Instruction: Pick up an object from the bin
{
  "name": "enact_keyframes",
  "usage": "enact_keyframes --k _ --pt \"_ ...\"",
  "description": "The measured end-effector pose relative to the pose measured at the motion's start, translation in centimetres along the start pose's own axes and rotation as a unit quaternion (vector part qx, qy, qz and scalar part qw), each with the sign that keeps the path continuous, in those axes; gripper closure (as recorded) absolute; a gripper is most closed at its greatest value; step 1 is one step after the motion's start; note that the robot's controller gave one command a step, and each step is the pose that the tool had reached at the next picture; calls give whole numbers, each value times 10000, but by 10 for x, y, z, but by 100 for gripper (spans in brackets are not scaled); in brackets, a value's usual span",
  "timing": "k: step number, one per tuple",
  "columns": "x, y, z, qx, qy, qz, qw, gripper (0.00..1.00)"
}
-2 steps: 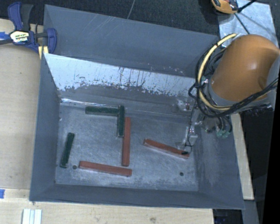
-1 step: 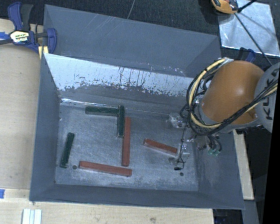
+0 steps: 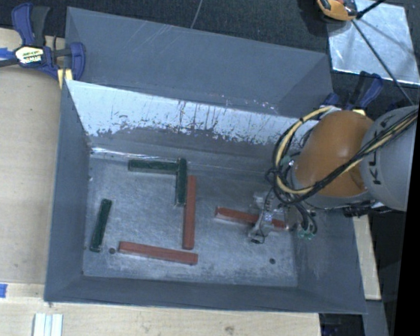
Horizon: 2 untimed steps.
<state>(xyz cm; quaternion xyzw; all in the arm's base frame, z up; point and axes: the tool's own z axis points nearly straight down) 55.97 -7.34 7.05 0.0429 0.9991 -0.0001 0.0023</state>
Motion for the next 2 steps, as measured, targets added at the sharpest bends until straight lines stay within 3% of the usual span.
enact_keyframes --k 1,2 --pt "0 0 0 0 0 -2 10000 100" --pt "10 -1 -197 3 -16 -150 9999 100"
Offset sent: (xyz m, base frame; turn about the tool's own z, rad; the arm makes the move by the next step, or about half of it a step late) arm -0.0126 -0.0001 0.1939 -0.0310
